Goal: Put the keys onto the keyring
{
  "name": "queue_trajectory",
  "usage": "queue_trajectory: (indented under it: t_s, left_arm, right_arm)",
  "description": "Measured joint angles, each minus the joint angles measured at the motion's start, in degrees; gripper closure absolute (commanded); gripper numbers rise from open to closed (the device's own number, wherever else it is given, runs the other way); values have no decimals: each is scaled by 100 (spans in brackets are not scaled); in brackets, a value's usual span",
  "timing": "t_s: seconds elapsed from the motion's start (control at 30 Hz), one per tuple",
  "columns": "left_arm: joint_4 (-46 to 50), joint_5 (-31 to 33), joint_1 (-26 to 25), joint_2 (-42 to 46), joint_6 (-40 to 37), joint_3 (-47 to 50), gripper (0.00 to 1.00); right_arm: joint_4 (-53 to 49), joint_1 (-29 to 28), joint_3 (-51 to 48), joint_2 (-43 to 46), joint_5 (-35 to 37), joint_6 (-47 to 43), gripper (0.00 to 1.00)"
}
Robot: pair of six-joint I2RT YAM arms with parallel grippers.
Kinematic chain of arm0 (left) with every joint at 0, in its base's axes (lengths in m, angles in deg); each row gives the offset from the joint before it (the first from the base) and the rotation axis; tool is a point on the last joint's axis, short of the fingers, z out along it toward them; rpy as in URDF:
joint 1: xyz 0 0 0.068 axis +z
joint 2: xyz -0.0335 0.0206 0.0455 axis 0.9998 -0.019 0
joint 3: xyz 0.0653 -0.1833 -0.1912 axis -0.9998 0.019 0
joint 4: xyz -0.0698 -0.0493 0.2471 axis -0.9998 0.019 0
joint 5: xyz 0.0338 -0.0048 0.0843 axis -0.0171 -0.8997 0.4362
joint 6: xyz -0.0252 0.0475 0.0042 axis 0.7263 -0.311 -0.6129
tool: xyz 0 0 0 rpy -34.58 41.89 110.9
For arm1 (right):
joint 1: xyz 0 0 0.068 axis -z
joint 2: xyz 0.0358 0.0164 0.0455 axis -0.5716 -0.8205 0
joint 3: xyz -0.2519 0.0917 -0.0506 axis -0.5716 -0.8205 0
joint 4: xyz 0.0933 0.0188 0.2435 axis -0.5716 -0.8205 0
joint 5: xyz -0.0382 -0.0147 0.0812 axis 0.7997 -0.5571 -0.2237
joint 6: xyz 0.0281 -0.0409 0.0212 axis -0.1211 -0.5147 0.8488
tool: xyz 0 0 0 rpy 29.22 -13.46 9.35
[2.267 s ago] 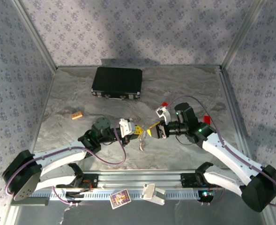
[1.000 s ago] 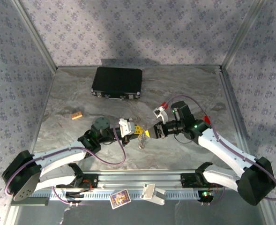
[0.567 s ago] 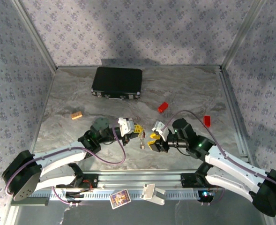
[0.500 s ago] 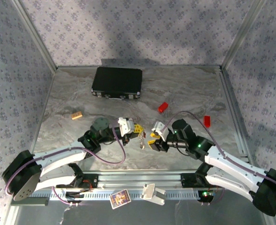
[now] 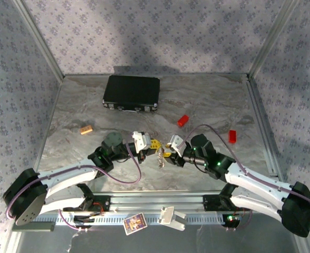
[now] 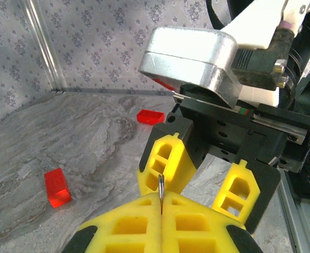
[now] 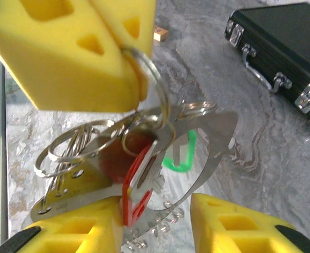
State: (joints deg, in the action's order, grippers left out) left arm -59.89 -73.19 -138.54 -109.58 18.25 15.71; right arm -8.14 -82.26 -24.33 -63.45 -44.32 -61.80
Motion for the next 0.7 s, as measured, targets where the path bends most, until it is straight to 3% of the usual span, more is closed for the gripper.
queue_trajectory:
  t_s: [0.23, 0.53, 0.7]
  left_arm:
    - [-2, -2, 0, 0, 2, 0, 100]
    - [-2, -22, 0, 0, 4, 0, 100]
    - [13, -22, 0, 0, 2, 0, 100]
  right_arm:
    - [452, 0, -44, -15, 35, -15, 67]
    - [616, 0, -48, -26, 57, -70, 89]
    - [608, 0, -46, -28, 57, -122, 97]
